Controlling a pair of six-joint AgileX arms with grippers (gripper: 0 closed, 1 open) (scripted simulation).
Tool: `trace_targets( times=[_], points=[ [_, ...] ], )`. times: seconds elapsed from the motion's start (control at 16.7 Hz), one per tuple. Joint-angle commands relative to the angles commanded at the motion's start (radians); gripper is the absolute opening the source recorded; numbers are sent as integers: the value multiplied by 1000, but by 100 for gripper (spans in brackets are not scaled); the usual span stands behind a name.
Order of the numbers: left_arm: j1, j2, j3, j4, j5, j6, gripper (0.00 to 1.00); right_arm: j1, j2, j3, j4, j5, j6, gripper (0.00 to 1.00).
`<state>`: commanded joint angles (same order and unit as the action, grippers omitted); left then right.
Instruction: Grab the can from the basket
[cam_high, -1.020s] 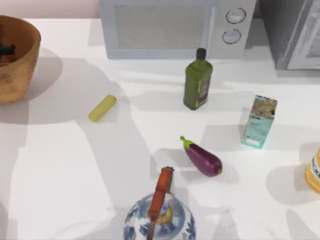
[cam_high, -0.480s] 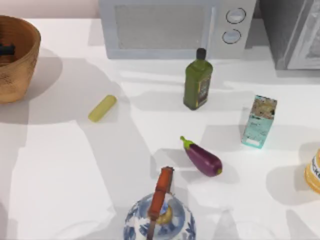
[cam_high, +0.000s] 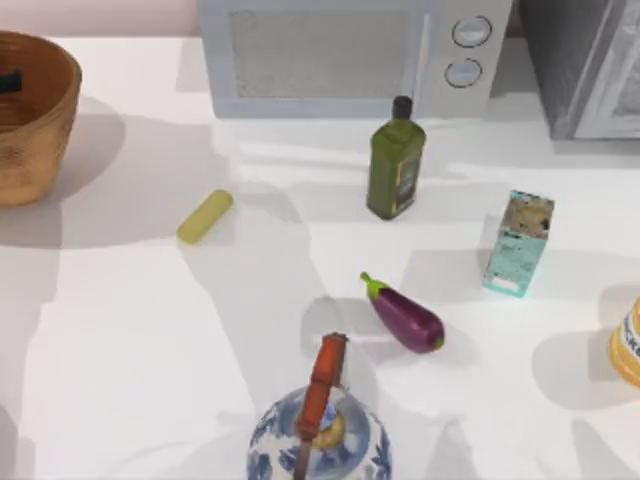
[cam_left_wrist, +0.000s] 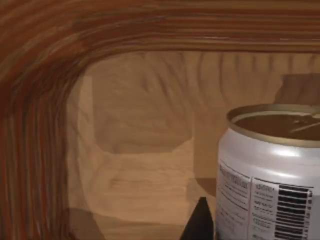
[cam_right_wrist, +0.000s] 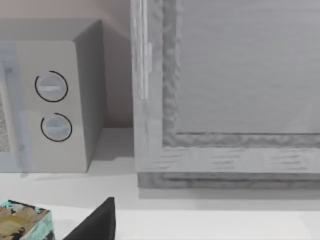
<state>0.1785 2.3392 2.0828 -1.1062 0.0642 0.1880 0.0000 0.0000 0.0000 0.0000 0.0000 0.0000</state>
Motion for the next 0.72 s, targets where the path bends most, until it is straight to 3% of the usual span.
trace_targets(
  times=[0.3, 0.72],
  points=[
    [-29, -395, -355, 183, -12, -30, 0, 0, 0, 0, 0, 0, 0, 100],
    [-87, -1230, -1064, 546, -33, -90, 0, 0, 0, 0, 0, 0, 0, 100]
  ],
)
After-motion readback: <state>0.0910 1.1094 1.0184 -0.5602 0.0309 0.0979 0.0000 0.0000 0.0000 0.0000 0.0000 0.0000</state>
